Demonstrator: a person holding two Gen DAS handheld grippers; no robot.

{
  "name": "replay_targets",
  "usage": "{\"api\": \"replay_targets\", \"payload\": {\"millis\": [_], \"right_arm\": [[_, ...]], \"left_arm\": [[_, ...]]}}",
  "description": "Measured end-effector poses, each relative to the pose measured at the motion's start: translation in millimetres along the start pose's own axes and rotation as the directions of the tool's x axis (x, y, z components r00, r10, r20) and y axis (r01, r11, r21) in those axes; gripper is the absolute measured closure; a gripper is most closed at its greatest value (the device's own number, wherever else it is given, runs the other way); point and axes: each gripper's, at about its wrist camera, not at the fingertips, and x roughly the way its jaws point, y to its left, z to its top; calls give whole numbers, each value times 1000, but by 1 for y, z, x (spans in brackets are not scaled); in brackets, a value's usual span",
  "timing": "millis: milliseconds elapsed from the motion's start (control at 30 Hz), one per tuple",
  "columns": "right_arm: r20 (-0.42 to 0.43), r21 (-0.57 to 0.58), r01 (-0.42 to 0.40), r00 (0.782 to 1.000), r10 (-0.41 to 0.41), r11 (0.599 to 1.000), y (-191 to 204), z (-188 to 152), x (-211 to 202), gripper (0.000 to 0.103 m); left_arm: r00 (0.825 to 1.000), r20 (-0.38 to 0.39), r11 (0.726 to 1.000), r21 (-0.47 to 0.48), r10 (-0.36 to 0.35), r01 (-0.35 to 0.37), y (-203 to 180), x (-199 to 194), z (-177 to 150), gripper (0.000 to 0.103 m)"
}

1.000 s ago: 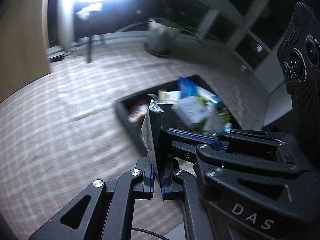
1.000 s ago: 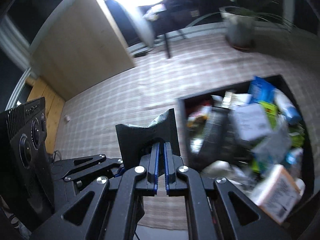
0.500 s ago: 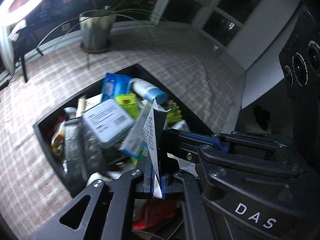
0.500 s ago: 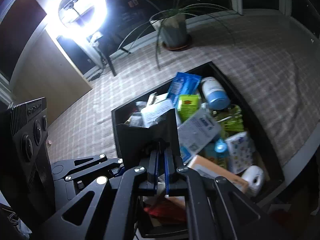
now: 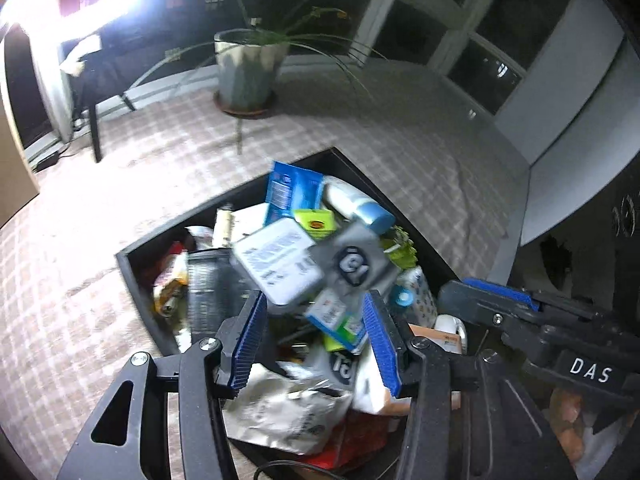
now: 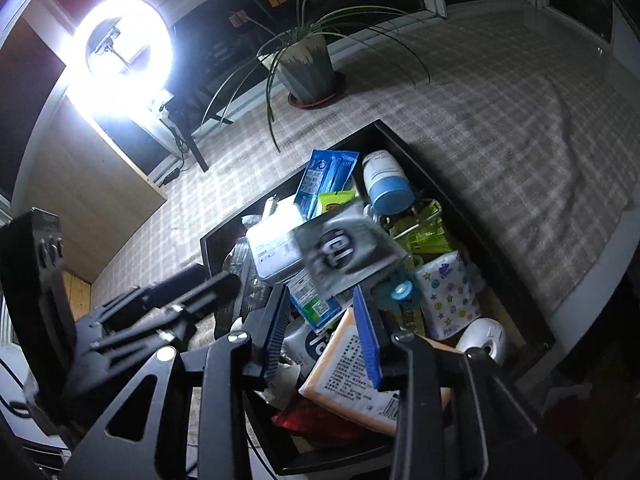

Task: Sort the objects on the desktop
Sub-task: 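Carry the grey sachet over the black box and open the right tool, then move the left tool back to the small pink bottle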

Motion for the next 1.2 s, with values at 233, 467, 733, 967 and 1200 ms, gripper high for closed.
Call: {"api": "replay_targets", "payload": {"millis": [233,467,733,967,1200], "right_arm": [[-17,-43,-5,1000,4,999,32,-9,11,66],[-22,-88,-6,1000,4,996,69,-21,20,64],[4,-64,54,999,-54,996,94,-50,28,59],[-6,-33,111,994,-111,993,110,-69,39,59],[-9,15,132,991,-132,991,122,-79,41,59]], "left_arm": [[999,6,997,-59,40,-40,43,-17,-11,56],[991,-4,976,-175,134,-132,122,-43,-33,56],[941,-88,835,-439,328,-332,299,-95,-80,56],[870,-215,591,-659,444,-465,473,-144,-127,56],[845,-278,433,-760,457,-485,588,-163,-155,57]]}}
